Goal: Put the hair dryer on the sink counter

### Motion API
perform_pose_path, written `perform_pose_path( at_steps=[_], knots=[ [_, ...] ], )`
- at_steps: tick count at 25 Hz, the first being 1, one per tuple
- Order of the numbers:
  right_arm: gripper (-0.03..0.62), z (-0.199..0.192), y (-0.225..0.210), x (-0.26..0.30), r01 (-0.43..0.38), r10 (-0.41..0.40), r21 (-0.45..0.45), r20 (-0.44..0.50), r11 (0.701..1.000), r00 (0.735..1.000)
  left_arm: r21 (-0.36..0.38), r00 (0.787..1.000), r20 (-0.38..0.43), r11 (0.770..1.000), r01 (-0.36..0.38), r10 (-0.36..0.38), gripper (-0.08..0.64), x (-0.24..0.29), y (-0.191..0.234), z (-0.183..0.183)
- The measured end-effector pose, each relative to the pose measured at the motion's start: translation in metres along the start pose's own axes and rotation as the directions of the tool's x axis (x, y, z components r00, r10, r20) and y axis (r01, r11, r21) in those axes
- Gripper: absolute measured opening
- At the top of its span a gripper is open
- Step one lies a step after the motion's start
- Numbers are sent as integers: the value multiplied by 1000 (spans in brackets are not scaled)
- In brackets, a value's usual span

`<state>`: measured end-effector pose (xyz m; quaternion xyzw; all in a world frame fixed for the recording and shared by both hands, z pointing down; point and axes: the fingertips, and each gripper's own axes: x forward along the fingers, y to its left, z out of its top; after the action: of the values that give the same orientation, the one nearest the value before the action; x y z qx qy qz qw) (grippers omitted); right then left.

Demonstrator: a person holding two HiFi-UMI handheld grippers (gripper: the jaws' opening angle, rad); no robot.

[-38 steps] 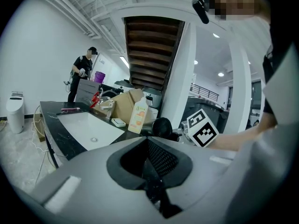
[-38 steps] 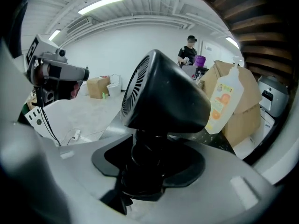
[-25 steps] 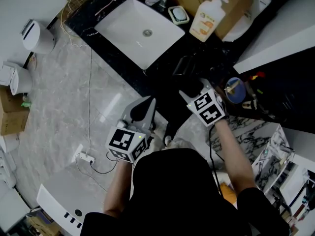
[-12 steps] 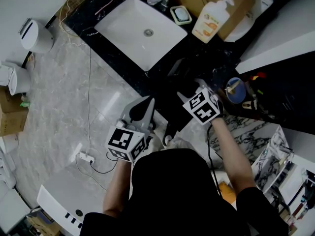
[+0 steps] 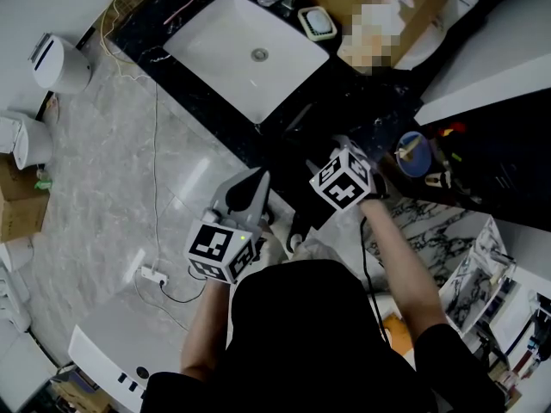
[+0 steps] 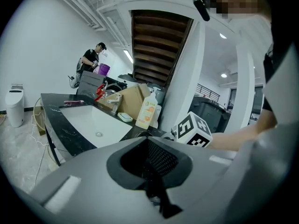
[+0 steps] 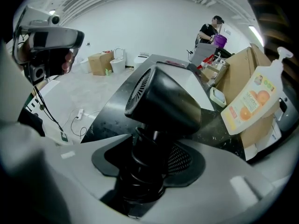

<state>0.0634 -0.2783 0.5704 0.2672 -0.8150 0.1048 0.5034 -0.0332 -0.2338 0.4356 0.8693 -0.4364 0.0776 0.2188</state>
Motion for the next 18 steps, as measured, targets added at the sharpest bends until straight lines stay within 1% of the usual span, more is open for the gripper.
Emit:
perform_pose_path(
  at_steps=[6,15,18],
  knots=[
    [218,-3,2,7,8,-8,-7,-49,1000,999,-12,1000,-7,1000,-3,3,-2,0,6,0],
    [219,-2,5,11,33,-35,-33,-60,999,998,-1,1000,-11,1000,8,-8,-2,3,6,-1],
    [221,-2,6,11,39,-42,-41,-59,998,997,-9,1000,-9,1000,9,-9,-2,4,4,-1]
  ],
)
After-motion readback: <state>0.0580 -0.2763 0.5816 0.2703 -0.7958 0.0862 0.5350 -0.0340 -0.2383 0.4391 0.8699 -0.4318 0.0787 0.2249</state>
